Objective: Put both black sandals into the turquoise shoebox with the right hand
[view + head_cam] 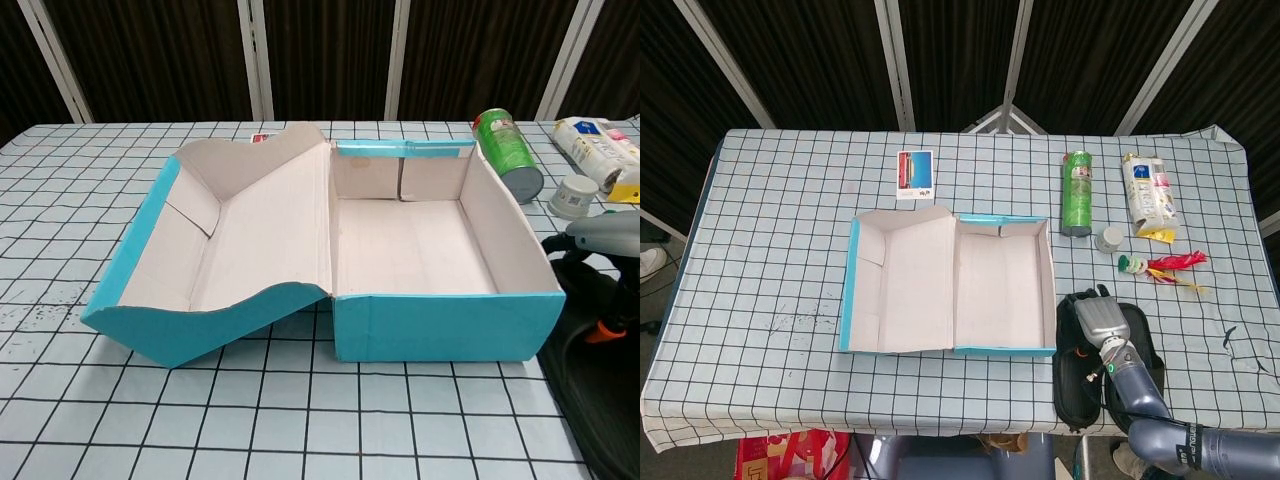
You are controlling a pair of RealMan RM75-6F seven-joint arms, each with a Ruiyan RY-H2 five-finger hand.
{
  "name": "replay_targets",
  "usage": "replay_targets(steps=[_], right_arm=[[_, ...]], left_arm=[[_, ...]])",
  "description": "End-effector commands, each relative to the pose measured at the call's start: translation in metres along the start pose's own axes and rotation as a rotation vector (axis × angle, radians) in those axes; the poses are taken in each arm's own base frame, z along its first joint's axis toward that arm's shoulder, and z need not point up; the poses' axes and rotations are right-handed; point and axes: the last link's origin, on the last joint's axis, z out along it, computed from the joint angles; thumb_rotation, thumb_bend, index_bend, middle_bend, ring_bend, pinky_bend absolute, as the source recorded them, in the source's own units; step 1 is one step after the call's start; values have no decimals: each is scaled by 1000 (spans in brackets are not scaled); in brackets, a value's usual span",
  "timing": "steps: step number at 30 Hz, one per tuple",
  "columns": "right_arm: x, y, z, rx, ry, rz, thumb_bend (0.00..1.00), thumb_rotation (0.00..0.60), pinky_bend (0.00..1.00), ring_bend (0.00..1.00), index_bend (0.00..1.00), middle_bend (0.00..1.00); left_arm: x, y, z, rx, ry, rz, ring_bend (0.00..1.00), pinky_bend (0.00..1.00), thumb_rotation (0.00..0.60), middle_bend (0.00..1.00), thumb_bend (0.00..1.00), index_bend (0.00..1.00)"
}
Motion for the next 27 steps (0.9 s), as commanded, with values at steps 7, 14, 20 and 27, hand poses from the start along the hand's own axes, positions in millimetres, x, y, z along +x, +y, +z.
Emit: replay_targets(steps=[7, 14, 20, 27], right_arm=[[1, -2, -1, 63, 27, 35, 414, 600, 0, 227, 391, 592], [4, 0, -2, 65, 55, 28, 414, 600, 0, 227, 391, 592], [13, 5, -7, 56, 84, 19, 413, 600, 0, 227, 391, 592], [28, 14, -17, 27, 122, 3, 414, 600, 0, 227, 392, 592]], left_arm=[[0, 0, -1, -1, 0, -2, 0, 92, 600, 30, 373, 100], [0, 0, 0, 1, -2, -1, 0, 92, 600, 30, 373, 100], [0, 0, 0, 0, -3, -1, 0, 92, 600, 30, 373, 100], [0, 0, 0, 0, -3, -3, 0, 91, 600, 30, 373, 100]])
